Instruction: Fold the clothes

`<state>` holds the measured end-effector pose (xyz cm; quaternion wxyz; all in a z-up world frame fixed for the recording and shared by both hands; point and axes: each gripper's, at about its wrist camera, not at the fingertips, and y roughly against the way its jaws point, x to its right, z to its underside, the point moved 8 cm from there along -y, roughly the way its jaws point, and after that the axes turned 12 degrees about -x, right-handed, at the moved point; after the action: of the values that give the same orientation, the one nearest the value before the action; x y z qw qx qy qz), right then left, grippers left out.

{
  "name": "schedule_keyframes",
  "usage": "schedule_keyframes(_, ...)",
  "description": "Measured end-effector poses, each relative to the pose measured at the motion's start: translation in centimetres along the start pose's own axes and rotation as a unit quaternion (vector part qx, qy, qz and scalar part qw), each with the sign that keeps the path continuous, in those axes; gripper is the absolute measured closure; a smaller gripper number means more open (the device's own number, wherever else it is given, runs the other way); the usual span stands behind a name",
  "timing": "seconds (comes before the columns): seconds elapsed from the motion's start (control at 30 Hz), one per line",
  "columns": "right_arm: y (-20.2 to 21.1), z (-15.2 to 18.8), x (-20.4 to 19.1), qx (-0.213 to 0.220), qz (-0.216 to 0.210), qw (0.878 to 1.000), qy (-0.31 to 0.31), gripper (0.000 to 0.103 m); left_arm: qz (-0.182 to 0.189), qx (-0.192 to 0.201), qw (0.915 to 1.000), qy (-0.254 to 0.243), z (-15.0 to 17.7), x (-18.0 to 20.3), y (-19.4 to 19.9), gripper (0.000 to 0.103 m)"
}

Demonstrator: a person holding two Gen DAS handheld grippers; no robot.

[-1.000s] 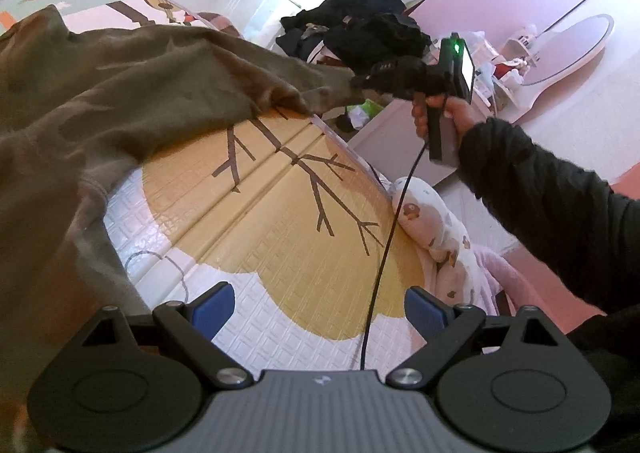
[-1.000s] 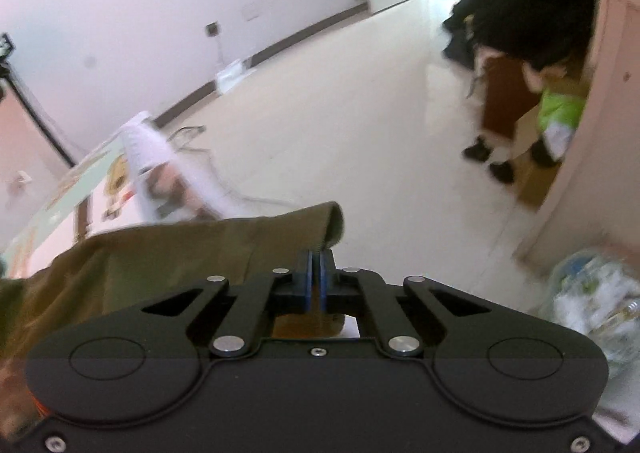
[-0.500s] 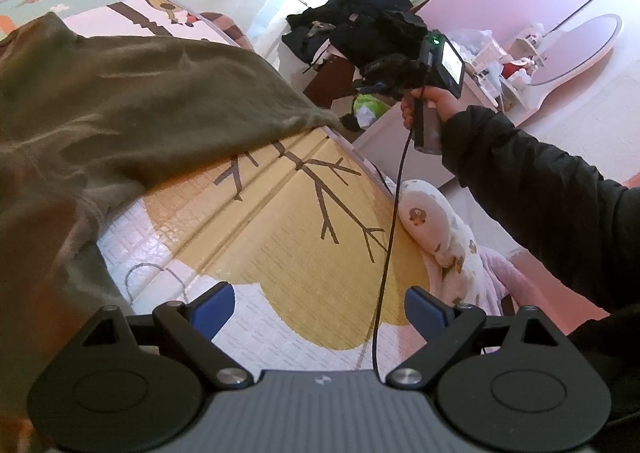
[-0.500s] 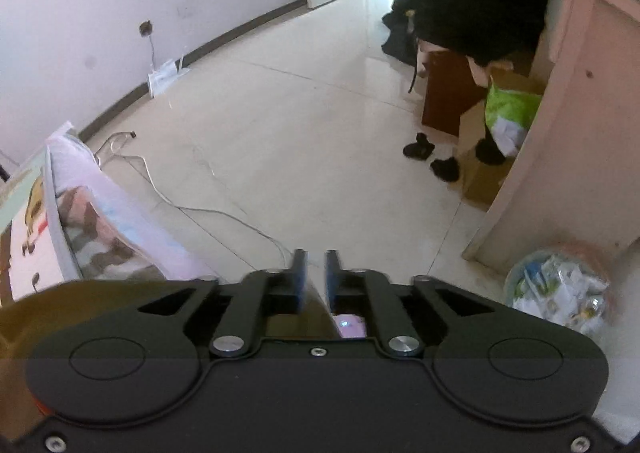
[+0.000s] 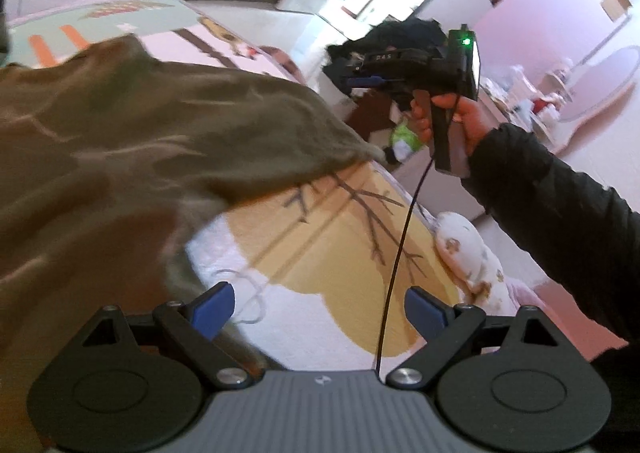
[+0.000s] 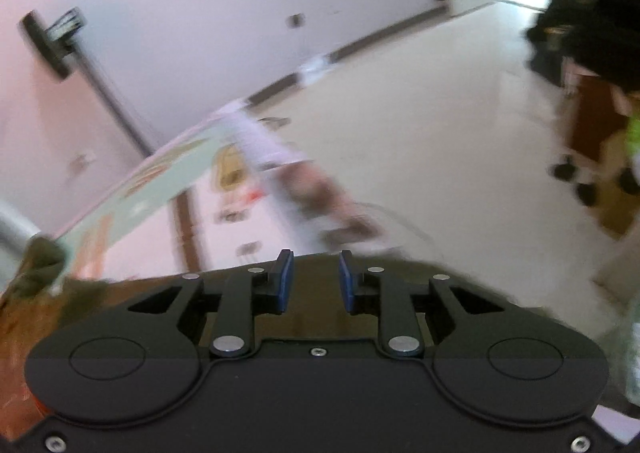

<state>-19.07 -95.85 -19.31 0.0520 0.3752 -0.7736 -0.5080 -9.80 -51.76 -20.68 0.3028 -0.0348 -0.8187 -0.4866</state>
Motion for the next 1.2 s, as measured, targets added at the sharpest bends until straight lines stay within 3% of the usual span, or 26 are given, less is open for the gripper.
schedule_keyframes(0.3,-3.3,1.9,-16.0,-0.044,-0.089,0.991,0.088,0.081,-0.056,0.06,0.9957,0.042,0.0,-4.7,5.8,0.009)
schedule_keyframes(0.47,-4.0,2.8,-24.8,-0.065,-0.127,0.982,0.126,0.081,-0.109,0.098,0.986,0.079,-0.2,-8.9,11.3,0.009)
schedule_keyframes(0.53,-3.9,2.7,-28.2,-0.069,-0.138,0.979,0.135,0.071,-0.125,0.11,0.9816,0.094,-0.3,-10.7,14.1,0.009)
schedule_keyframes(0.6,-3.3,2.2,-31.6,-0.068,-0.15,0.976,0.142,0.071,-0.141,0.122,0.9771,0.102,-0.7,-11.9,17.4,0.009)
schedule_keyframes(0.83,2.1,-0.9,-43.6,-0.057,-0.188,0.968,0.156,0.071,-0.195,0.156,0.9612,0.117,-3.2,-14.1,29.0,0.009)
schedule_keyframes(0.93,5.1,-2.0,-48.3,-0.056,-0.204,0.967,0.144,0.065,-0.226,0.161,0.9523,0.127,-3.9,-14.4,33.5,0.009)
schedule_keyframes(1.07,8.7,-2.8,-53.1,-0.056,-0.205,0.963,0.164,0.062,-0.237,0.173,0.9427,0.159,-3.7,-14.9,39.4,0.008)
schedule_keyframes(1.2,11.1,-2.6,-56.2,-0.065,-0.203,0.962,0.173,0.058,-0.22,0.186,0.9379,0.194,-3.3,-15.3,43.1,0.005)
